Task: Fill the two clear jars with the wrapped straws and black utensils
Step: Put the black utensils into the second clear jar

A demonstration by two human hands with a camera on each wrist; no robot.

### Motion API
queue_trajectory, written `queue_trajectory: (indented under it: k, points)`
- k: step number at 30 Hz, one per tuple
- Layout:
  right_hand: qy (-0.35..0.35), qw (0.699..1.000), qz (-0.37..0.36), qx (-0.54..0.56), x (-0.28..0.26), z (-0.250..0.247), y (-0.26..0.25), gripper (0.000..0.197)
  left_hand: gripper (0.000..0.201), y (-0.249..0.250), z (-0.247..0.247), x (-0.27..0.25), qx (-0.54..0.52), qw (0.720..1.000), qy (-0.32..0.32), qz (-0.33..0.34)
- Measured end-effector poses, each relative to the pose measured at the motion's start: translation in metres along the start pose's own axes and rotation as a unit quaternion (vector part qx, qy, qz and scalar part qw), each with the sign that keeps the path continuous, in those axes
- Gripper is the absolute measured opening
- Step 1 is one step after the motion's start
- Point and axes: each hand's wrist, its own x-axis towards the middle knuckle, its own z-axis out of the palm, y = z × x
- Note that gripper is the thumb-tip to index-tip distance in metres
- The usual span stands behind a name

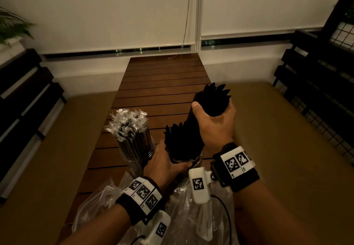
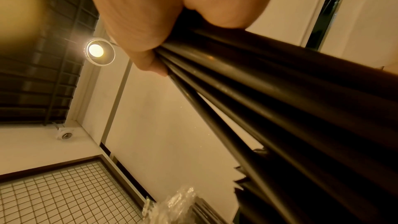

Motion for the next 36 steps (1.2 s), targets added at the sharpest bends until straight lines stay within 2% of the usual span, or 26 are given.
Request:
queue_trajectory:
  k: [6,13,20,23,28,33,36]
  points:
    - [0.002,0.999,0.030,0.016,0.002,-0.003,0.006,0.029,0.108,0.000,0.004,0.005,-0.013,1.000,-0.002,0.018]
    - [0.028,0.999,-0.001,0.029,0.005,-0.006,0.000,0.025,0.102,-0.003,0.004,0.010,-0.034,0.999,-0.002,0.030]
    - [0.053,0.997,-0.048,-0.023,0.003,0.001,0.004,0.030,0.100,-0.005,0.003,0.012,-0.031,0.999,0.000,0.037]
    - [0.042,0.995,-0.077,-0.048,0.001,0.007,0.009,0.033,0.099,-0.008,0.007,0.017,-0.029,0.999,-0.001,0.039]
    - [-0.004,0.985,-0.137,-0.103,-0.003,0.017,0.015,0.026,0.094,-0.007,0.011,0.020,-0.006,0.998,0.010,0.063]
    - [0.006,0.986,-0.135,-0.093,-0.005,0.019,0.020,0.025,0.094,-0.006,0.010,0.022,0.007,0.996,-0.002,0.092]
    - [0.007,0.992,-0.102,-0.077,-0.007,0.014,0.025,0.025,0.097,-0.018,0.017,0.034,0.017,0.995,-0.024,0.094]
